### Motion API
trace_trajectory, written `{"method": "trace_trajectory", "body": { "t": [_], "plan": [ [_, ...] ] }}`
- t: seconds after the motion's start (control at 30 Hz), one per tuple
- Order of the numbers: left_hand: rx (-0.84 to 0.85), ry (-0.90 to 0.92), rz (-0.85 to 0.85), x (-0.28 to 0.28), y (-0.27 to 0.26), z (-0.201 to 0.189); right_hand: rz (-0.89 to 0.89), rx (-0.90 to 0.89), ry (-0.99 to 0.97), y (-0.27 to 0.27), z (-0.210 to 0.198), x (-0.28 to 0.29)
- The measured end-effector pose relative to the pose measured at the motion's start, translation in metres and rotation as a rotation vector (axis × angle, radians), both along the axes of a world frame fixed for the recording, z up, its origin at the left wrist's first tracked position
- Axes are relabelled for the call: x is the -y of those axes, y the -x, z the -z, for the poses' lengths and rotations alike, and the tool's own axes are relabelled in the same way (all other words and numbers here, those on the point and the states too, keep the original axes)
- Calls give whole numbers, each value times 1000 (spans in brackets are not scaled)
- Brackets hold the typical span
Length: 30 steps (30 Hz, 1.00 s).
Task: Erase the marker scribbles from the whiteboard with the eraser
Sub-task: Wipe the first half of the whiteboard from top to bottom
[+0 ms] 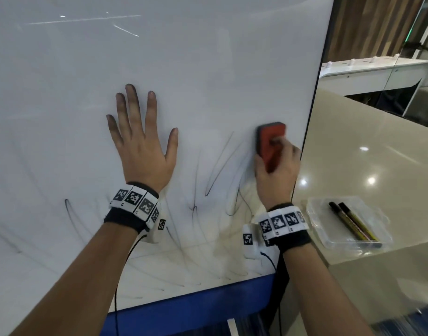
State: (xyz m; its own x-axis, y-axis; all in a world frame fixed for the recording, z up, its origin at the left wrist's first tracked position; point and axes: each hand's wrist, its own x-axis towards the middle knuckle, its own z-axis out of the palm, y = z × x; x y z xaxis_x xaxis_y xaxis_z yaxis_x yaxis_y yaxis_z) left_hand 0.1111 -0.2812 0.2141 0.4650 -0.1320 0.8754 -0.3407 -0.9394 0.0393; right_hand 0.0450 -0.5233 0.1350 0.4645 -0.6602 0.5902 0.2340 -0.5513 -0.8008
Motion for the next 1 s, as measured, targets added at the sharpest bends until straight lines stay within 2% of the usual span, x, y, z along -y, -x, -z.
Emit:
{"method": "trace_trajectory", "body": {
  "t": [0.07,0.1,0.27,0.37,0.43,0.53,0.6,0.67,0.77,0.83,0.9,1.0],
  "plan": [
    [4,-7,-2,-1,0,0,22,-23,62,-4,-3,-11],
    [-3,-11,-2,-2,0,1,49,-29,24,-5,7,-10],
    [-34,-40,-13,-6,0,4,155,-173,-477,15,94,10],
    [-38,-45,-16,-5,0,6,187,-207,-575,14,95,11],
    [-41,-35,-14,-4,0,8,199,-161,-483,7,68,9],
    [-42,-35,-16,-5,0,12,101,-58,-111,0,26,-2],
    [-43,-42,-10,-6,-1,13,63,-32,14,-4,20,0],
    [-40,-49,2,-7,-2,13,103,-36,-55,-3,32,12],
    [-36,-46,24,-9,-2,14,203,-78,-414,4,55,27],
    [-38,-55,11,-9,-2,15,245,-90,-467,1,48,23],
    [-42,-61,-6,-8,-1,16,207,-22,-264,-7,28,0],
    [-41,-62,-14,-6,1,16,-33,26,217,-10,-2,-56]
  ]
}}
